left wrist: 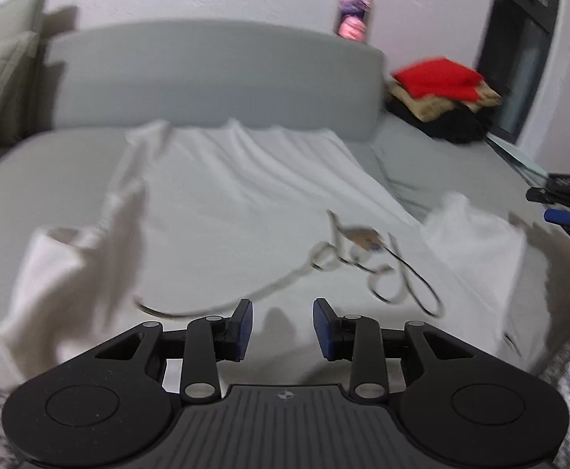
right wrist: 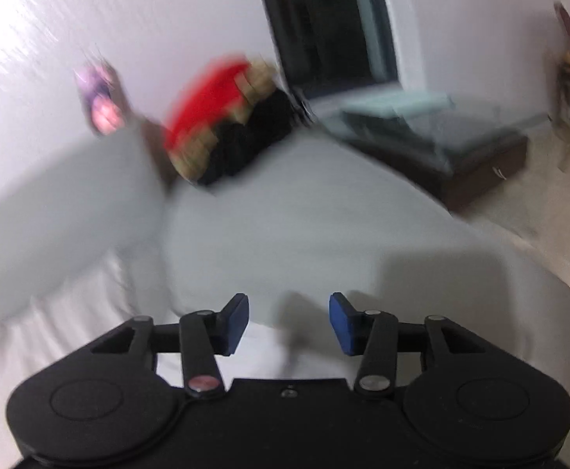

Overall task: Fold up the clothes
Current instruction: 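Smooth the sweatshirt body with the right gripper, left tool held open, then grasp the white sweatshirt sleeve end with the left gripper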

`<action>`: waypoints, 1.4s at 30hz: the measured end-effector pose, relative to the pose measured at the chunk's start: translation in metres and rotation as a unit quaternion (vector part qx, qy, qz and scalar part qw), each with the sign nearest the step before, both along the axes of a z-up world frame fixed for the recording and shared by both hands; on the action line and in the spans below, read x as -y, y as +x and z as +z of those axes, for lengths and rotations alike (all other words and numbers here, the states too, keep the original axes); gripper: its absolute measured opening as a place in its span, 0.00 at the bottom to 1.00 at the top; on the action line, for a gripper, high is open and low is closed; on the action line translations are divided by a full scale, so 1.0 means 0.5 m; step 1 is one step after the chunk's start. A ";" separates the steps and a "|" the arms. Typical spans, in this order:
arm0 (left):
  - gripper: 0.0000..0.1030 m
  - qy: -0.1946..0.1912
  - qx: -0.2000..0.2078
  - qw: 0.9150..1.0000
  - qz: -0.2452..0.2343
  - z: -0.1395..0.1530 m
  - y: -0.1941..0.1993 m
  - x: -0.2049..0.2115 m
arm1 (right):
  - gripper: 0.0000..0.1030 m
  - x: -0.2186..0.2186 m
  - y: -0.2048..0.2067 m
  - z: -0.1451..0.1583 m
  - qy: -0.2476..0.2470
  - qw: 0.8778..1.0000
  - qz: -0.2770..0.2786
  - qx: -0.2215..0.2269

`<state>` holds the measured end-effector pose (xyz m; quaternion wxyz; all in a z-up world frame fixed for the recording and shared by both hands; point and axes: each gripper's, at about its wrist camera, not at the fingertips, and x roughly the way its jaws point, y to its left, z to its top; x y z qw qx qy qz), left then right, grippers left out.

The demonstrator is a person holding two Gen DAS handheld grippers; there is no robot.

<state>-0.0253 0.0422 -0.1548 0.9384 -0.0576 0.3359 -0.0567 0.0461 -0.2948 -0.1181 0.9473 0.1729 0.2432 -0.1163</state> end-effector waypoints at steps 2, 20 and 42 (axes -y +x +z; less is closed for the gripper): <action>0.30 0.004 -0.006 0.999 0.040 -0.002 0.013 -0.013 | 0.29 -0.048 0.010 -0.006 0.007 0.994 0.109 -0.004; 0.23 0.089 -0.058 0.993 -0.044 0.035 -0.150 -0.074 | 0.29 -0.192 0.045 -0.047 -0.035 0.975 0.174 -0.132; 0.37 -0.466 -0.088 0.858 0.198 -0.121 -0.003 -0.470 | 0.62 -0.283 0.041 -0.140 0.296 0.883 0.320 -0.175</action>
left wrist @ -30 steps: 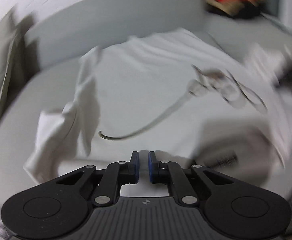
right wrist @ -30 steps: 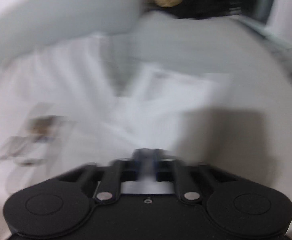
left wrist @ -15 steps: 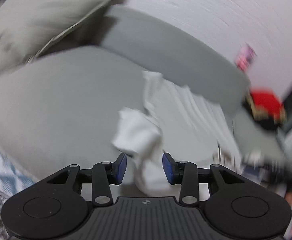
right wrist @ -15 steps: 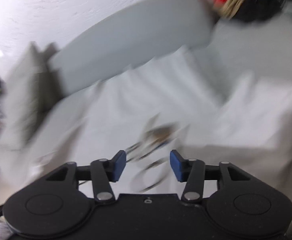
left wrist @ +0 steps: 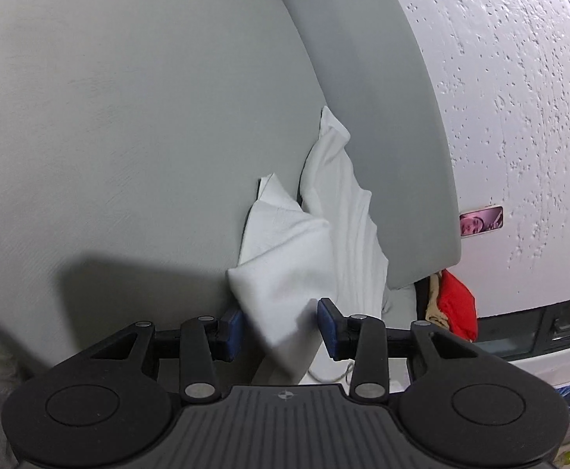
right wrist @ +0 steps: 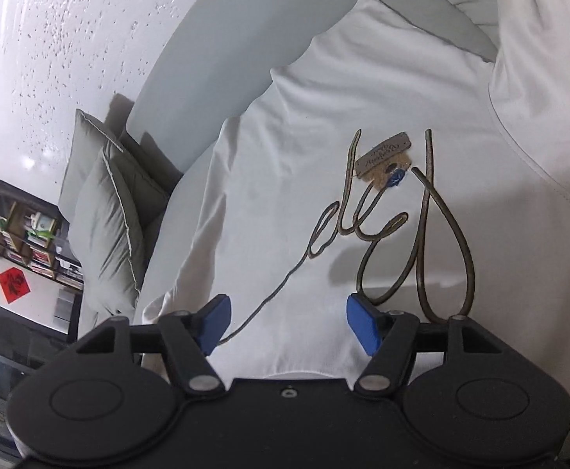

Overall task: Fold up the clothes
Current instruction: 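Grasp the white sweatshirt sleeve end with the left gripper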

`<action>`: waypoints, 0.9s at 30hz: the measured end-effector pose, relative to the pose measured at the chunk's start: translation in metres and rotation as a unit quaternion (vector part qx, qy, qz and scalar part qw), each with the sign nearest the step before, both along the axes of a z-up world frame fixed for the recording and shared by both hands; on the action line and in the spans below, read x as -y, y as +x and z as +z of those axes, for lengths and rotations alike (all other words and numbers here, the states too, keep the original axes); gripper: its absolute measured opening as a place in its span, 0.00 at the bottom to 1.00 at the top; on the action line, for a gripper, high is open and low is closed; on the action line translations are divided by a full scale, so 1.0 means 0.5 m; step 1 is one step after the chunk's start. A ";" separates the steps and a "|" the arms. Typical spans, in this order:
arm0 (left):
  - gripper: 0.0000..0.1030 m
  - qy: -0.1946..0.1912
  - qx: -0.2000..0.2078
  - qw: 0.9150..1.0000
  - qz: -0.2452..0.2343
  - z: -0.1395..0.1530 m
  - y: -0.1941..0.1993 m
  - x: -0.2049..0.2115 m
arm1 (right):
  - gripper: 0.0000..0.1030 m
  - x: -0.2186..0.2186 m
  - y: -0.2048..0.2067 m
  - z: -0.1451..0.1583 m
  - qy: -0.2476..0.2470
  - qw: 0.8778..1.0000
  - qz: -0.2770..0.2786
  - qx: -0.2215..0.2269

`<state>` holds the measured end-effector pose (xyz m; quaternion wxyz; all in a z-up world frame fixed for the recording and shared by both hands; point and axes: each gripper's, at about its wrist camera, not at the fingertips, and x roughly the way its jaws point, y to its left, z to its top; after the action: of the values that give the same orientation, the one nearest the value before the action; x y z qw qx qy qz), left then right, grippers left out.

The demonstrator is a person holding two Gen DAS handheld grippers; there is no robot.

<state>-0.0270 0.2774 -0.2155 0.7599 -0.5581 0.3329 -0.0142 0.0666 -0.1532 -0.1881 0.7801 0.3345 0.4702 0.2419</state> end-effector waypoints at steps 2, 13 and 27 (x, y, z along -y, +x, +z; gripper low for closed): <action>0.35 -0.015 -0.007 1.000 0.002 -0.015 0.018 -0.009 | 0.62 0.001 0.002 -0.004 0.002 1.000 0.000 0.001; 0.01 0.294 0.011 0.951 0.097 0.115 -0.033 0.049 | 0.62 -0.009 0.004 0.000 -0.018 1.000 0.015 0.021; 0.40 0.256 -0.002 0.963 0.085 0.134 -0.131 0.002 | 0.63 0.011 0.005 -0.005 0.009 1.000 0.009 -0.001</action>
<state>-0.0923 0.2764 -0.1487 0.8754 -0.3708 0.2781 0.1369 0.0691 -0.1587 -0.1908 0.7745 0.3376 0.4715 0.2525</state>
